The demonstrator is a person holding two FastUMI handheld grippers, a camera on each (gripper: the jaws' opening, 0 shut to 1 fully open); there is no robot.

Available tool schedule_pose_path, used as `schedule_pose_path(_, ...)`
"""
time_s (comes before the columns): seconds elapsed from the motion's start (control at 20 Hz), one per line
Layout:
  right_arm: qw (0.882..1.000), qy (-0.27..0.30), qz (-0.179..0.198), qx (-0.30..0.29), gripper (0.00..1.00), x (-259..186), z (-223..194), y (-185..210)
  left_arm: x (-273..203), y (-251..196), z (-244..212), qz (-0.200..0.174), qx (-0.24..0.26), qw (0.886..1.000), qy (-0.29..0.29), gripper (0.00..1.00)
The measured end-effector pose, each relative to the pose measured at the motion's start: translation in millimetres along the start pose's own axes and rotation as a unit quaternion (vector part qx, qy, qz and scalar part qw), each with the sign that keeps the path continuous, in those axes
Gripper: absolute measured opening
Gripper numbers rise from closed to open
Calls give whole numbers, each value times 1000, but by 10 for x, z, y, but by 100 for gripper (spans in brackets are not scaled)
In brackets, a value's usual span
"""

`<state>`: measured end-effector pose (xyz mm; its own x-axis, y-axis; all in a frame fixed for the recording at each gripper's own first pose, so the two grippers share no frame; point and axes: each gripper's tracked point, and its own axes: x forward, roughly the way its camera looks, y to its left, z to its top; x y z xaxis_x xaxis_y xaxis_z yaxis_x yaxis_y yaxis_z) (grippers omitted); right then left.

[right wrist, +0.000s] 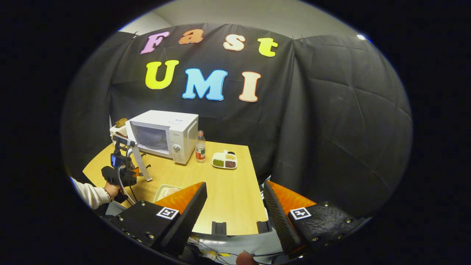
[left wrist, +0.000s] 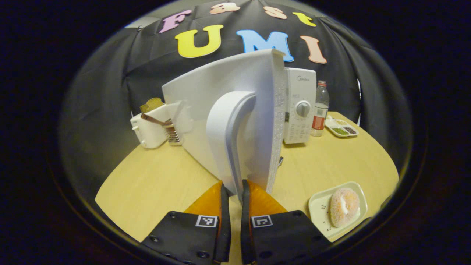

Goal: Open the microwave oven with the left hand, put the food in, and close the microwave oven.

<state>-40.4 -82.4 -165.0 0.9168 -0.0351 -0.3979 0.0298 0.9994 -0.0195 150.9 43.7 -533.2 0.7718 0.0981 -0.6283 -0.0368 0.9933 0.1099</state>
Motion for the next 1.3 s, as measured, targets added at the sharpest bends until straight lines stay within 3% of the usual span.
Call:
schedule_pose_path(0.2, 1000, -1, 13, 10, 94, 22, -3, 247, -121, 529, -240, 1, 19, 1000, 7, 19)
schedule_pose_path(0.6, 996, 69, 49, 19, 94, 478, -238, 1306, -271, 1438, -491, -62, 8, 998, -2, 19)
schedule_pose_path(0.85, 993, 111, 42, 4, 94, 855, -495, 1810, -301, 1765, -559, -110, -7, 994, 10, 21)
schedule_pose_path(1.05, 984, 168, 47, 27, 95, 1094, -817, 2073, -273, 1896, -633, -114, -22, 993, 25, 29)
schedule_pose_path(1.1, 982, 181, 47, 27, 94, 1148, -883, 2111, -283, 1917, -653, -111, -28, 993, 29, 46)
schedule_pose_path(1.15, 980, 193, 47, 23, 94, 1184, -972, 2153, -305, 1958, -656, -104, -33, 994, 32, 53)
schedule_pose_path(1.2, 979, 200, 48, 14, 94, 1223, -1019, 2182, -347, 1986, -671, -96, -36, 994, 34, 70)
schedule_pose_path(1.25, 978, 205, 49, 4, 94, 1247, -1081, 2202, -423, 2010, -683, -91, -34, 995, 35, 64)
schedule_pose_path(1.3, 977, 207, 53, -4, 94, 1291, -1111, 2234, -520, 2013, -706, -86, -29, 995, 34, 65)
